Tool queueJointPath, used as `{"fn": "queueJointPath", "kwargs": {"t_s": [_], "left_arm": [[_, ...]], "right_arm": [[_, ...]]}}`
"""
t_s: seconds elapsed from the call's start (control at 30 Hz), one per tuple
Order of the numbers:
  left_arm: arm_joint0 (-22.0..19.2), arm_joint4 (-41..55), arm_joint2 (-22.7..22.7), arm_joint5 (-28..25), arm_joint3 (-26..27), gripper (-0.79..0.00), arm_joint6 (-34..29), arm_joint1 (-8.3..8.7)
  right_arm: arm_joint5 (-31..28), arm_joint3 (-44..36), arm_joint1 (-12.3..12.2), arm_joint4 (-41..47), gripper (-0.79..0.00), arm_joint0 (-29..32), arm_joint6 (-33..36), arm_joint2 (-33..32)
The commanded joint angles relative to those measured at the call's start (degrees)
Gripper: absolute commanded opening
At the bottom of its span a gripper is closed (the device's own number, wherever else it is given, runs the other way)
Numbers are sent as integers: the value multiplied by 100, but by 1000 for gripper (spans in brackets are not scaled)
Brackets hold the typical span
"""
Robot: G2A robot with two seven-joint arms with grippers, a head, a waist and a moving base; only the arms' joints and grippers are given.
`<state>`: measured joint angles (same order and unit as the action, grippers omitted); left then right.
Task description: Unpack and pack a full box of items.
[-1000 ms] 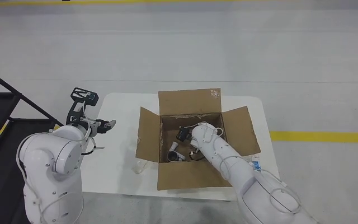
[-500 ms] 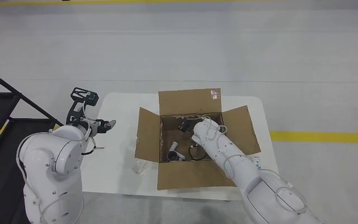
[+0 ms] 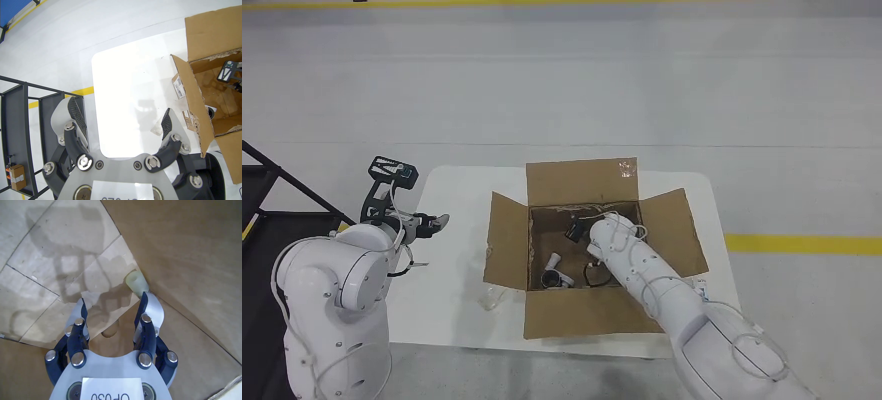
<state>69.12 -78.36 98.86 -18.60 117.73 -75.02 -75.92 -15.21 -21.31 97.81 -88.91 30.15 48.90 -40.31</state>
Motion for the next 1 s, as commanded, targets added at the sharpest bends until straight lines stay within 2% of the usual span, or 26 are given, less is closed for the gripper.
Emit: {"fn": "queueJointPath", "kwargs": {"t_s": [0.0, 0.2, 0.37, 0.43, 0.5, 0.53, 0.63, 0.7, 0.77, 0.87, 0.97], "left_arm": [[0, 0, 0, 0, 0, 0, 0, 0], [0, 0, 0, 0, 0, 0, 0, 0], [0, 0, 0, 0, 0, 0, 0, 0], [0, 0, 0, 0, 0, 0, 0, 0], [0, 0, 0, 0, 0, 0, 0, 0], [0, 0, 0, 0, 0, 0, 0, 0], [0, 0, 0, 0, 0, 0, 0, 0], [0, 0, 0, 0, 0, 0, 0, 0], [0, 0, 0, 0, 0, 0, 0, 0], [0, 0, 0, 0, 0, 0, 0, 0], [0, 0, 0, 0, 0, 0, 0, 0]], "right_arm": [[-102, 48, 20, 19, -403, -5, -4, 10], [-446, 7, 63, 62, -409, 73, 0, 48], [-346, -327, 10, 273, -400, 129, -163, -119], [-222, -585, -29, 452, -336, 181, -146, -256], [-134, -951, -75, 653, -191, 287, -50, -404], [-87, -1156, -105, 678, -191, 356, 28, -456], [49, -1928, -220, 963, -366, 664, 287, -742], [140, -2519, -326, 997, -419, 937, 527, -936], [255, -3170, -435, 974, -511, 1277, 747, -1129], [374, -4122, -586, 795, -785, 1822, 979, -1373], [624, -4675, -700, 569, -785, 2220, 1065, -1625]]}}
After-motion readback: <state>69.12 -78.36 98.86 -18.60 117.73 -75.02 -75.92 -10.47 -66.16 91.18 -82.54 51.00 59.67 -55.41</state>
